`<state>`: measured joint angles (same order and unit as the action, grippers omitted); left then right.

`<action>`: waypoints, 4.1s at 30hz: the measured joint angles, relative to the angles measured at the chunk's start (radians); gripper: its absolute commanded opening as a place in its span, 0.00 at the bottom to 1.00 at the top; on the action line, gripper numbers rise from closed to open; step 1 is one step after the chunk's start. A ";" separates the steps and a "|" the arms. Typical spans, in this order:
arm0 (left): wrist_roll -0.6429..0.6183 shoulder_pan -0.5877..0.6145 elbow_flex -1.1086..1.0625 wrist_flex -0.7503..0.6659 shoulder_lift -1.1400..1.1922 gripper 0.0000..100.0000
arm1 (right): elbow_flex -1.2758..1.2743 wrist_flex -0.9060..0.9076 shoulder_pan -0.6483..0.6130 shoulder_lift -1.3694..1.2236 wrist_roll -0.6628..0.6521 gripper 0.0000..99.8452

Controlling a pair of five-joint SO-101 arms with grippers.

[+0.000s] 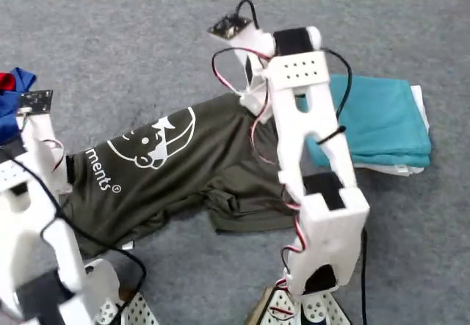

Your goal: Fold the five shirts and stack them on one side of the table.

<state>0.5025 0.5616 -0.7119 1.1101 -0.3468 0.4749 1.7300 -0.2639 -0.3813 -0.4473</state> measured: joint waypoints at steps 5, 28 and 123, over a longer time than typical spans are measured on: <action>-0.101 -0.002 0.043 -0.135 0.190 0.02 | -0.308 -0.206 0.000 0.046 0.002 0.03; -0.161 0.077 0.419 -0.186 0.608 0.02 | -0.212 -0.305 0.187 -0.210 -0.112 0.03; -0.121 0.064 -0.358 -0.445 -0.041 0.02 | -1.083 -0.459 -0.462 0.450 -0.018 0.08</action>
<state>0.3813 0.6260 -1.0694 0.6651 -0.3882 -0.6084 1.2712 -0.7258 0.0683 -0.4657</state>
